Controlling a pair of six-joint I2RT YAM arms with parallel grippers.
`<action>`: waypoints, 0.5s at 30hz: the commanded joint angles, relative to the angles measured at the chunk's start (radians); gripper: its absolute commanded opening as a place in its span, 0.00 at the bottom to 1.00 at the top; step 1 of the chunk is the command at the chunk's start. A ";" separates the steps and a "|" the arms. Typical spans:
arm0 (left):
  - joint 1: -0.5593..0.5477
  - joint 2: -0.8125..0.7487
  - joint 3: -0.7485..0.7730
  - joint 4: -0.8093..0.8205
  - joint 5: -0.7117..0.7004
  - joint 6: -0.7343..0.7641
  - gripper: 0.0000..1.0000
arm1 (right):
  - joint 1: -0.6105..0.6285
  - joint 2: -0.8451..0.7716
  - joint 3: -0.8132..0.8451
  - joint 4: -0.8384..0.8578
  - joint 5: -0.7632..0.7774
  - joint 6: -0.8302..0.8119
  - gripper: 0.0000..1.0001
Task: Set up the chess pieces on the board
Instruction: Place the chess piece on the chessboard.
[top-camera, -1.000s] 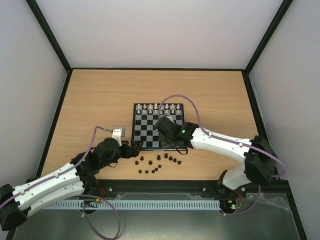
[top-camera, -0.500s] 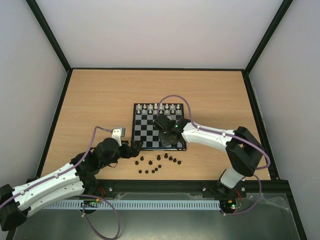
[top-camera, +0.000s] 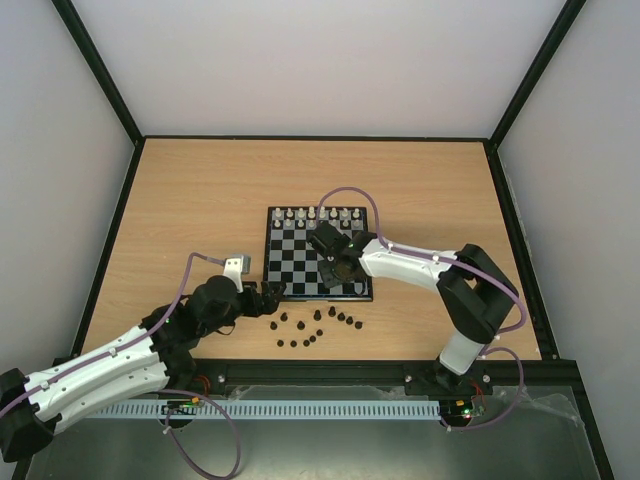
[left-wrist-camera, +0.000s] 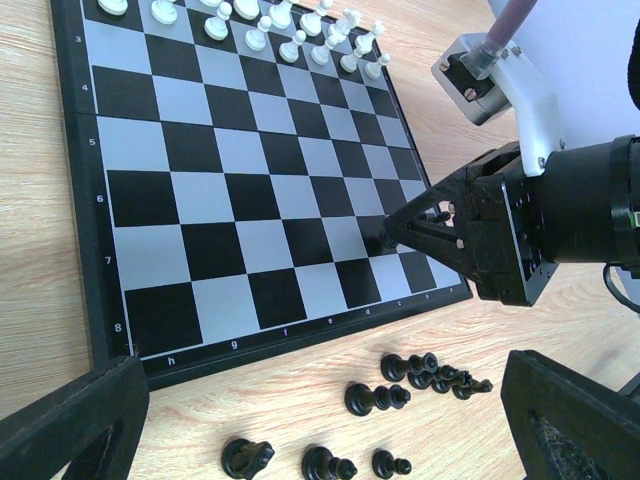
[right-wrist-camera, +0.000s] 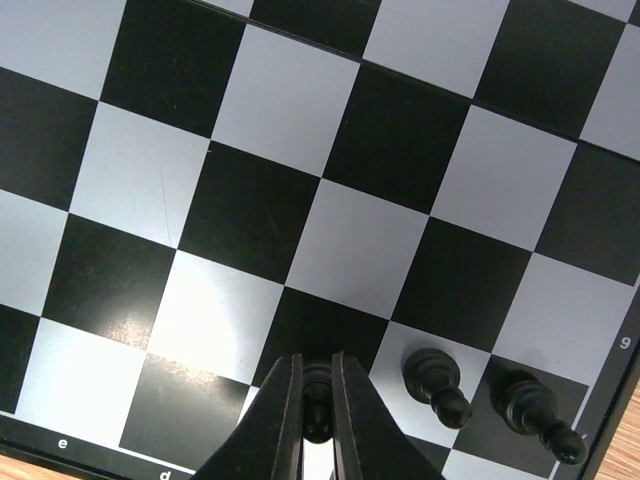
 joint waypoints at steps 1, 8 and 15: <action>-0.004 0.008 0.017 -0.014 -0.012 0.005 0.99 | -0.011 0.022 0.028 -0.013 -0.006 -0.019 0.04; -0.004 0.011 0.019 -0.014 -0.014 0.008 1.00 | -0.017 0.031 0.032 -0.008 -0.006 -0.025 0.04; -0.004 0.014 0.020 -0.014 -0.015 0.009 1.00 | -0.023 0.043 0.038 -0.009 -0.005 -0.032 0.04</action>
